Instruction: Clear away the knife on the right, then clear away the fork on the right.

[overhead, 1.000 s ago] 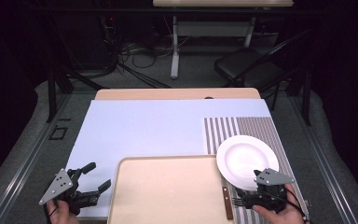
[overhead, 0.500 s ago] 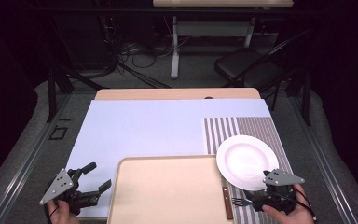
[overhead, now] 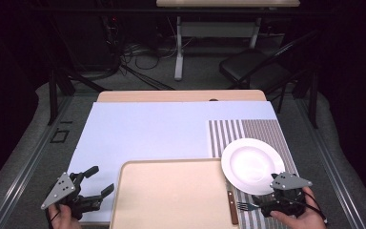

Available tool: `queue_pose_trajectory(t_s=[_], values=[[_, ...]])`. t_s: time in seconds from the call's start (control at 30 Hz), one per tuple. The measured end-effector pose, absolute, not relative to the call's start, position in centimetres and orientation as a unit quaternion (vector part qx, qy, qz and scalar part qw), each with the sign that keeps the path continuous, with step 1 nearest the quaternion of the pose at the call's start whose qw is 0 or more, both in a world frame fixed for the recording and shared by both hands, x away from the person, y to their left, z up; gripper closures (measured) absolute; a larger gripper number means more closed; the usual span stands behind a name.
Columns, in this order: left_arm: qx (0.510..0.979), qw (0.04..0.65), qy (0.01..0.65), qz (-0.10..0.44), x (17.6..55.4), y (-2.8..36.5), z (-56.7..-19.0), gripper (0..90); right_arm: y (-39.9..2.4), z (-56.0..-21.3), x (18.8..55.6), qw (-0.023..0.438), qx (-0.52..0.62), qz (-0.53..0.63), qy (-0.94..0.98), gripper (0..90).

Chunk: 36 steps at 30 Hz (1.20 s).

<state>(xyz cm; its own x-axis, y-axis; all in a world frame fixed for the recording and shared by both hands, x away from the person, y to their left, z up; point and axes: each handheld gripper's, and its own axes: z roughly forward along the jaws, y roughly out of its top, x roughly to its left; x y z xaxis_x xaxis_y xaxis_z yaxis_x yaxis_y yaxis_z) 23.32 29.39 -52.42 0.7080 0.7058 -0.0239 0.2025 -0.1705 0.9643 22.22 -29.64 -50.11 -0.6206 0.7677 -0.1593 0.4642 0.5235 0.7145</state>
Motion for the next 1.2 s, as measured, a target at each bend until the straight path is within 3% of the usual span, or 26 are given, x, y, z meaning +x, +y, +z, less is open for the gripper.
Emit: queue_pose_trajectory(t_s=[0.73, 1.2], values=[[0.732, 0.565, 0.31, 0.22, 23.4, 29.4, -52.5, 15.4, -28.8, -50.3, 22.3, 0.282, 0.276, 0.209, 0.895, 5.4], [0.733, 0.564, 0.311, 0.22, 23.4, 29.4, -52.5, 15.5, -28.9, -50.5, 22.6, 0.275, 0.274, 0.197, 0.9, 5.9]])
